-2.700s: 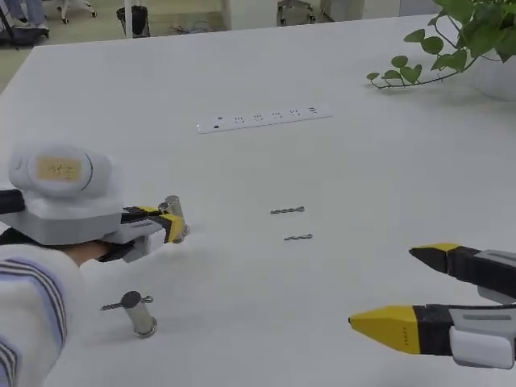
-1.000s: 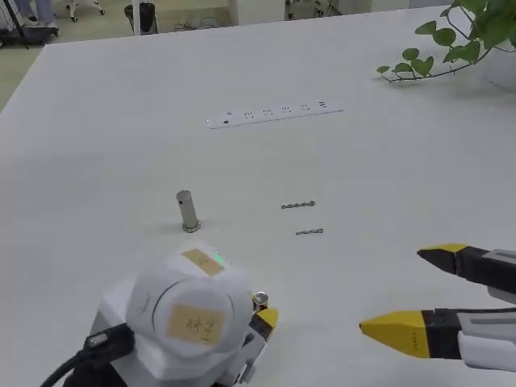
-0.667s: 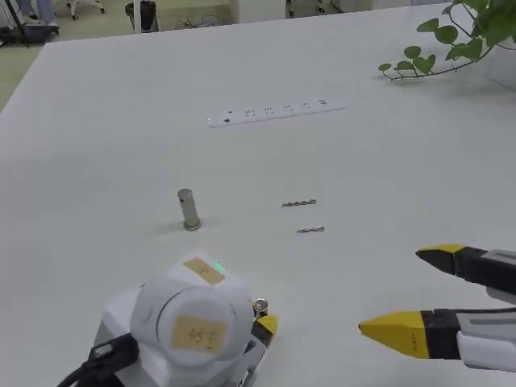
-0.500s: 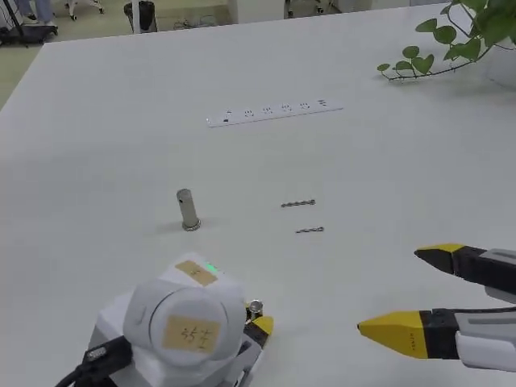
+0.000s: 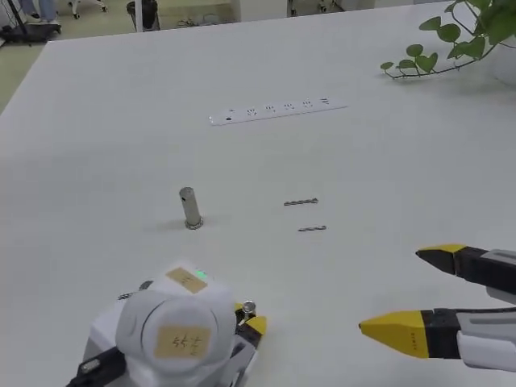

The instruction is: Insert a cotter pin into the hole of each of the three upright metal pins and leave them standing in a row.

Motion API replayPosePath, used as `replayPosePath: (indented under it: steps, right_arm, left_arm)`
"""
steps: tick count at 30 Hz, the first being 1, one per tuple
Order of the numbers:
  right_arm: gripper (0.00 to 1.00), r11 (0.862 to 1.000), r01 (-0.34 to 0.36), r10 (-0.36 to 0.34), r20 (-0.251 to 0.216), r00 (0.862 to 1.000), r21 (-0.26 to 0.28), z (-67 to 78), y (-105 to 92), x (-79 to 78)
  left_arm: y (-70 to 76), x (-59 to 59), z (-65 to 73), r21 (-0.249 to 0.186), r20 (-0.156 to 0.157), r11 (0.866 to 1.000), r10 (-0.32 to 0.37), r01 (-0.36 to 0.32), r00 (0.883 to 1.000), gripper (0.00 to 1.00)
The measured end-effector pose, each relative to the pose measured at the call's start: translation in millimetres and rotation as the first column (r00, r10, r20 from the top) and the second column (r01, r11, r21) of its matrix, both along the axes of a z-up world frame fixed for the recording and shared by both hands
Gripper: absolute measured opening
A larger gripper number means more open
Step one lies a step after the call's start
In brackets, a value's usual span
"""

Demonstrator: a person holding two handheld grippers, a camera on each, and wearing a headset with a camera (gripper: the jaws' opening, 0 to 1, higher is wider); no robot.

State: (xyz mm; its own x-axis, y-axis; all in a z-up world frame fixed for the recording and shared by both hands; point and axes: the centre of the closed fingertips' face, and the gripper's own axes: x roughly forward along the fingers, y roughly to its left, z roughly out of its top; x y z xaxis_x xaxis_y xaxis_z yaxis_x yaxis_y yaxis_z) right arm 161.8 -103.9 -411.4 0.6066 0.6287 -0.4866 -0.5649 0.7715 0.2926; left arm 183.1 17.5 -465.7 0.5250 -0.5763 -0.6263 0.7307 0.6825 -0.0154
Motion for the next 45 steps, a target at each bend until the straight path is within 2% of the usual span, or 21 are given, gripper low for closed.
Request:
replayPosePath:
  steps: [2, 3, 4, 6, 7, 10, 13, 17, 21, 23, 25, 27, 28, 32, 33, 36, 40, 43, 45]
  right_arm:
    - [0.88, 1.000, -0.002, 0.002, -0.001, 1.000, -0.001, -0.5, 0.6, -0.3]
    - [0.88, 1.000, -0.003, 0.003, -0.003, 1.000, -0.003, -1.2, 0.8, -0.5]
    - [0.88, 1.000, -0.005, 0.005, -0.004, 1.000, -0.003, -1.6, 1.1, -0.7]
    - [0.88, 1.000, -0.009, 0.009, -0.005, 1.000, -0.003, -1.9, 2.1, -1.1]
    - [0.88, 1.000, -0.011, 0.011, -0.005, 1.000, -0.004, -1.9, 2.5, -1.3]
    - [0.88, 1.000, -0.014, 0.014, -0.006, 1.000, -0.005, -1.9, 2.8, -1.6]
    - [0.88, 1.000, -0.010, 0.010, -0.006, 1.000, -0.005, -1.9, 1.9, -1.3]
    - [0.88, 1.000, -0.011, 0.011, -0.007, 1.000, -0.006, -2.5, 1.9, -1.5]
    - [0.88, 1.000, -0.012, 0.012, -0.005, 1.000, -0.003, -1.0, 2.7, -1.3]
    - [0.88, 1.000, -0.012, 0.012, 0.002, 1.000, -0.001, 1.7, 3.0, -0.3]
    - [0.88, 1.000, -0.014, 0.014, 0.008, 1.000, -0.005, 3.5, 2.8, 0.2]
    - [0.88, 1.000, -0.014, 0.014, 0.010, 1.000, -0.007, 4.4, 2.7, 0.5]
    - [0.88, 1.000, -0.014, 0.014, 0.010, 1.000, -0.007, 4.8, 2.6, 0.6]
    - [0.88, 1.000, -0.015, 0.015, 0.009, 1.000, -0.011, 5.1, 1.7, 0.8]
    - [0.88, 1.000, -0.015, 0.015, 0.009, 1.000, -0.012, 5.2, 1.6, 0.9]
    - [0.88, 1.000, -0.015, 0.015, 0.009, 1.000, -0.011, 5.7, 1.2, 1.9]
    - [0.87, 1.000, -0.019, 0.019, 0.008, 1.000, -0.010, 6.4, 2.2, 3.4]
    - [0.87, 1.000, -0.024, 0.024, 0.012, 1.000, -0.005, 8.6, 3.7, 4.4]
    - [0.87, 1.000, -0.027, 0.027, 0.016, 0.999, -0.003, 10.9, 4.4, 5.5]
  left_arm:
    - [0.2, -0.1, -1.0, 0.004, -0.018, 1.000, 0.004, -0.004, 1.000, 0.06]
    - [-0.7, -0.7, -1.7, 0.023, -0.014, 0.999, -0.023, 0.024, 1.000, 0.06]
    - [-0.7, -0.1, -2.0, 0.024, -0.018, 1.000, -0.016, 0.017, 1.000, 0.06]
    - [0.1, -1.3, -4.4, 0.031, -0.040, 1.000, -0.005, 0.006, 0.999, 0.06]
    - [1.8, -3.0, -7.5, 0.040, -0.062, 0.999, 0.007, -0.004, 0.998, 0.06]
    - [5.0, -5.0, -10.2, 0.070, -0.062, 0.998, 0.001, 0.003, 0.998, 0.06]
    - [5.5, -6.6, -7.2, 0.067, -0.056, 0.998, -0.002, 0.006, 0.998, 0.09]
    - [3.1, -6.8, 4.4, 0.035, -0.045, 0.999, -0.015, 0.016, 0.999, 0.19]
    - [-6.1, -9.2, 22.3, -0.041, -0.059, 0.998, -0.056, 0.054, 0.997, 0.27]
    - [-8.7, -7.5, 34.2, -0.073, -0.037, 0.995, -0.071, 0.068, 0.997, 0.32]
    - [-10.8, -8.9, 43.3, -0.101, -0.032, 0.991, -0.093, 0.089, 0.995, 0.41]
    - [-14.3, -16.6, 47.2, -0.130, -0.058, 0.981, -0.152, 0.143, 0.987, 0.47]
    - [-13.4, -18.0, 48.1, -0.134, -0.065, 0.980, -0.158, 0.148, 0.985, 0.50]
    - [-7.9, -22.6, 55.8, -0.146, -0.041, 0.972, -0.193, 0.185, 0.980, 0.56]
    - [-6.5, -23.1, 57.7, -0.152, -0.036, 0.971, -0.193, 0.186, 0.980, 0.58]
    - [-2.5, -26.6, 61.3, -0.187, -0.051, 0.967, -0.187, 0.175, 0.981, 0.63]
    - [0.4, -33.1, 65.2, -0.209, -0.039, 0.959, -0.201, 0.189, 0.979, 0.73]
    - [3.9, -28.9, 66.9, -0.233, -0.035, 0.962, -0.157, 0.145, 0.987, 0.84]
    - [7.1, -28.0, 66.5, -0.233, -0.033, 0.962, -0.151, 0.139, 0.988, 0.90]
